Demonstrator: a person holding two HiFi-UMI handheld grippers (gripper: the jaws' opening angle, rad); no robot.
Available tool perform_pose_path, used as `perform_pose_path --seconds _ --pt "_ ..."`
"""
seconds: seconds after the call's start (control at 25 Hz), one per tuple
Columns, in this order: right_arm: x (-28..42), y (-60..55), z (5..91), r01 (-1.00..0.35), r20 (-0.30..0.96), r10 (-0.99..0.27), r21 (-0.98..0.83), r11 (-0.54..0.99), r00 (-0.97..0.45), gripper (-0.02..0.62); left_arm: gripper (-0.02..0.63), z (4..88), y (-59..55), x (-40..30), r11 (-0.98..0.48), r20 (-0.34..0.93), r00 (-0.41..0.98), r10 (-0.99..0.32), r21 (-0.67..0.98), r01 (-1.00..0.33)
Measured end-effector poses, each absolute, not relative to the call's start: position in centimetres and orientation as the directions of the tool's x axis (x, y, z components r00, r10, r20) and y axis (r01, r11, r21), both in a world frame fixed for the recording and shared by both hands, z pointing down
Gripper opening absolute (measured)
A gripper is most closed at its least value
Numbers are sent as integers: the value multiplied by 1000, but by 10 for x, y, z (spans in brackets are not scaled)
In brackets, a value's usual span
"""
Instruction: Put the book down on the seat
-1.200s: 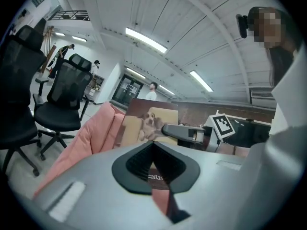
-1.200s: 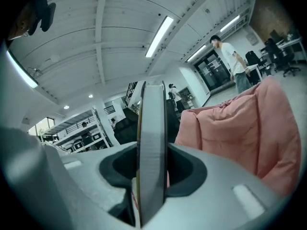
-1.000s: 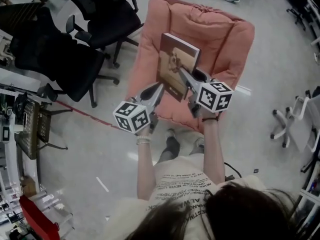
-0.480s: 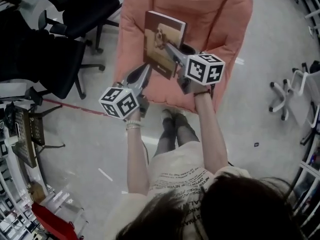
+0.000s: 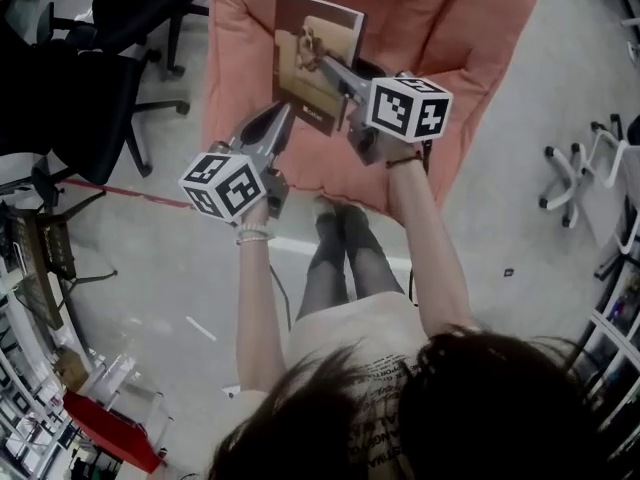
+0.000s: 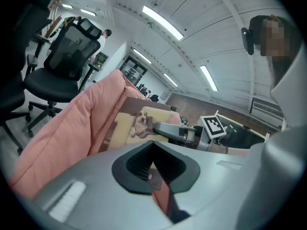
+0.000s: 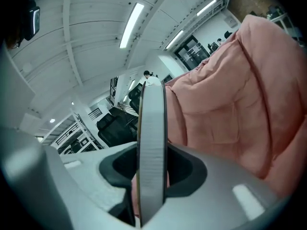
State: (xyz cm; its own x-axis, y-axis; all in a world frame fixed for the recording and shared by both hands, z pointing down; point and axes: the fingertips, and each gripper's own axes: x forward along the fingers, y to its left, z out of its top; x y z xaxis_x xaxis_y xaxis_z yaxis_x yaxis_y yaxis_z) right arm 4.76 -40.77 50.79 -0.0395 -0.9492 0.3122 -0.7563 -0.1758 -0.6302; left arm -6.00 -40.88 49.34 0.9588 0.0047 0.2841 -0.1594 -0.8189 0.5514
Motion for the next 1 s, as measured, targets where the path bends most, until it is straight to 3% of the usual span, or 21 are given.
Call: perform_pose_path --seconds 0.56,1.0 --pt "62 -452 633 -737 421 -903 -637 -227 -86 147 -11 613 -432 -45 -773 375 924 76 607 -183" --pt "65 -471 683 -760 487 -863 -610 -224 -136 147 -11 658 -439 -33 -731 420 904 74 640 -238"
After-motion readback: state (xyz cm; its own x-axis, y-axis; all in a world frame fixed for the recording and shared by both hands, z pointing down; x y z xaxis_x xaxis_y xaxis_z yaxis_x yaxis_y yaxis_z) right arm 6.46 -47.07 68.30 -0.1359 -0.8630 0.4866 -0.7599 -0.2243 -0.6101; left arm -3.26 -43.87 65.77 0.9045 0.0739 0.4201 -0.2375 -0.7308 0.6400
